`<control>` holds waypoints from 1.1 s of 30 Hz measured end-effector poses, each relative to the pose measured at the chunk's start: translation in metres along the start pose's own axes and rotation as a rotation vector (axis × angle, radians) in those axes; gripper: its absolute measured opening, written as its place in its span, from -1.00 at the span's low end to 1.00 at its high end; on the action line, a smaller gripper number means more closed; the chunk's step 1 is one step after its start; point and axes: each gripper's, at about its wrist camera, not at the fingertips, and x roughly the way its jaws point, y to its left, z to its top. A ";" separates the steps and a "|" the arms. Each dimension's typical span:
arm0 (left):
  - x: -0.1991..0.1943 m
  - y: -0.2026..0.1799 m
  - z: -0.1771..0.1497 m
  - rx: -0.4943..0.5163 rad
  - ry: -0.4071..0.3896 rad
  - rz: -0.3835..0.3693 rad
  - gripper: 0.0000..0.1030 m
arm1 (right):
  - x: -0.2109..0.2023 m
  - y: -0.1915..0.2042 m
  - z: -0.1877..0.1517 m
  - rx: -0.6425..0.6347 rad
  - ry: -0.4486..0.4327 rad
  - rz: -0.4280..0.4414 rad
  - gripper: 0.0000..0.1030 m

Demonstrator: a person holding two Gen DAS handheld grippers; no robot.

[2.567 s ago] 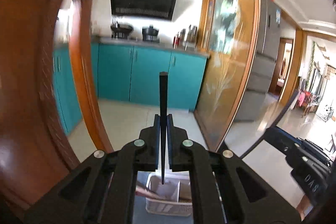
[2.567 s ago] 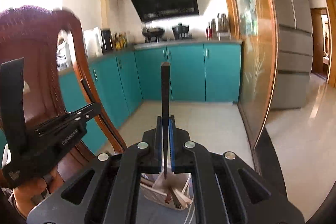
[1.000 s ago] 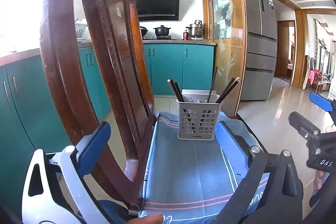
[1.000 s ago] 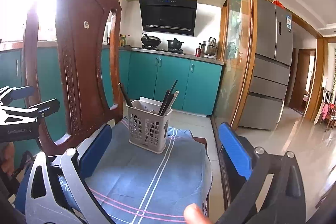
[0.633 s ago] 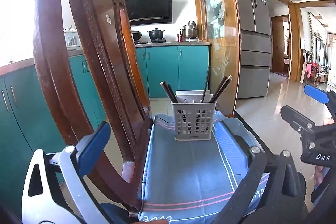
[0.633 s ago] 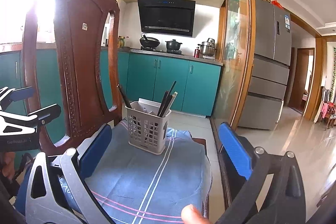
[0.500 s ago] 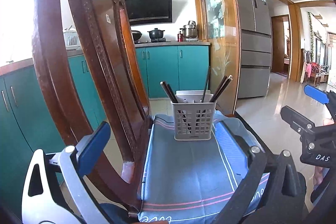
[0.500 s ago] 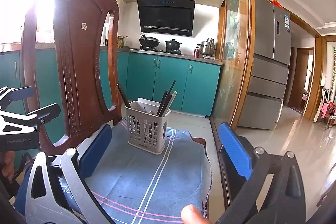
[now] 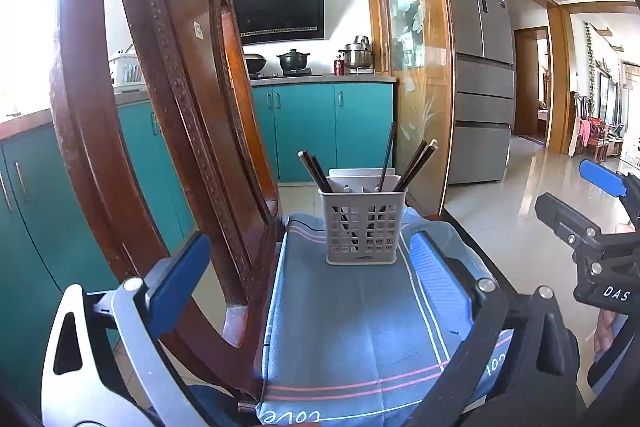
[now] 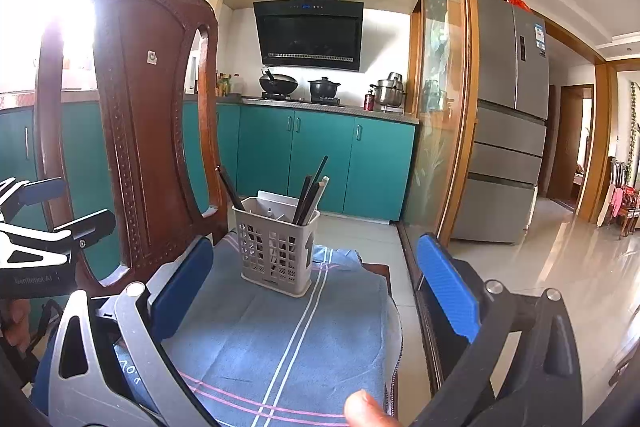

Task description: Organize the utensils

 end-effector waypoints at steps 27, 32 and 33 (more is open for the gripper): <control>0.002 -0.003 0.001 0.001 0.003 -0.009 0.93 | -0.005 0.002 0.001 -0.003 -0.028 -0.007 0.93; 0.001 -0.007 0.001 0.013 -0.002 -0.008 0.93 | -0.006 0.001 0.001 0.007 -0.031 -0.009 0.93; 0.001 -0.007 0.002 0.015 -0.004 -0.008 0.93 | -0.006 0.001 0.001 0.007 -0.032 -0.010 0.93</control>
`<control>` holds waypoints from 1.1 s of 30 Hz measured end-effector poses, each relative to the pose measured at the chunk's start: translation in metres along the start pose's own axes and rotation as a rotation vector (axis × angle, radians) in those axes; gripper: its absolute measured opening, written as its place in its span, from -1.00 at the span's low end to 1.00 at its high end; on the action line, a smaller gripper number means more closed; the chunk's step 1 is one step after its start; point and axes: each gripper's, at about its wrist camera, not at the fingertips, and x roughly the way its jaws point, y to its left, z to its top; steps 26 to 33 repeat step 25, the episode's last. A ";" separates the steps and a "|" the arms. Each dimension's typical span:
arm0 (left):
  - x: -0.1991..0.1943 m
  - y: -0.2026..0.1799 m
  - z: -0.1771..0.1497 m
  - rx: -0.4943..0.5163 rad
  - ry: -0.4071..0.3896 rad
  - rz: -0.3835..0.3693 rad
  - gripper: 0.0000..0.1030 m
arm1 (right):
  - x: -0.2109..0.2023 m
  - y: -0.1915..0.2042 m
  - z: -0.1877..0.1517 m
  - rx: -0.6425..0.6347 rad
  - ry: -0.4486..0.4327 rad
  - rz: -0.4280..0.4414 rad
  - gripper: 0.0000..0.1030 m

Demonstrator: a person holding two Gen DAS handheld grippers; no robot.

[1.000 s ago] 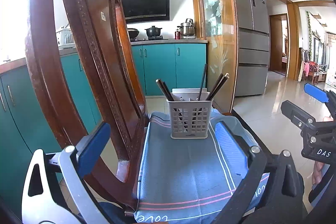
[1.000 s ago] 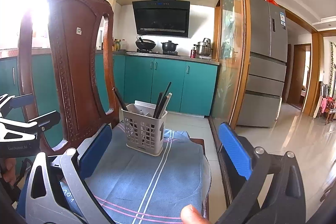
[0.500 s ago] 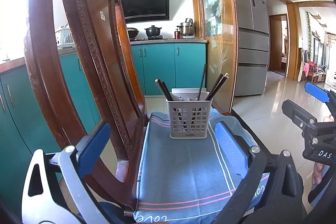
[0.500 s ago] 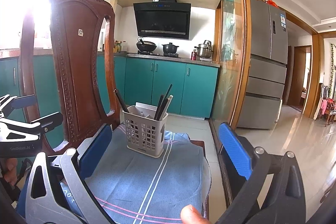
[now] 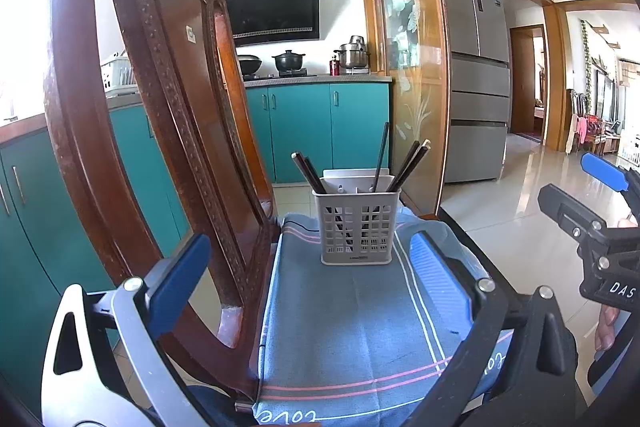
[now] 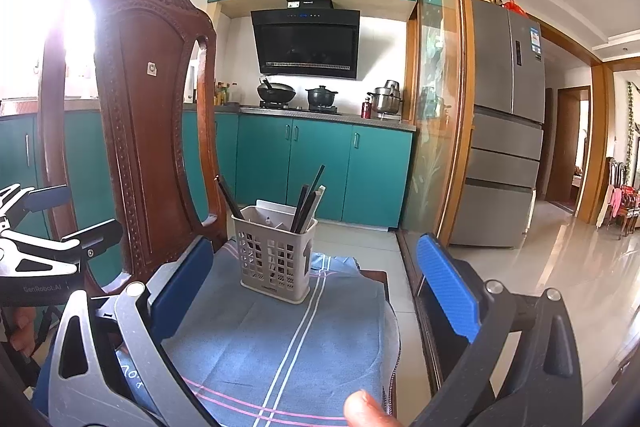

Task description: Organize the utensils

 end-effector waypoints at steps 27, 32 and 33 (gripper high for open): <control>0.040 -0.013 -0.017 0.019 0.214 -0.076 0.93 | 0.072 -0.018 -0.035 0.073 0.271 -0.047 0.94; 0.040 -0.013 -0.017 0.019 0.214 -0.076 0.93 | 0.072 -0.018 -0.035 0.073 0.271 -0.047 0.94; 0.040 -0.013 -0.017 0.019 0.214 -0.076 0.93 | 0.072 -0.018 -0.035 0.073 0.271 -0.047 0.94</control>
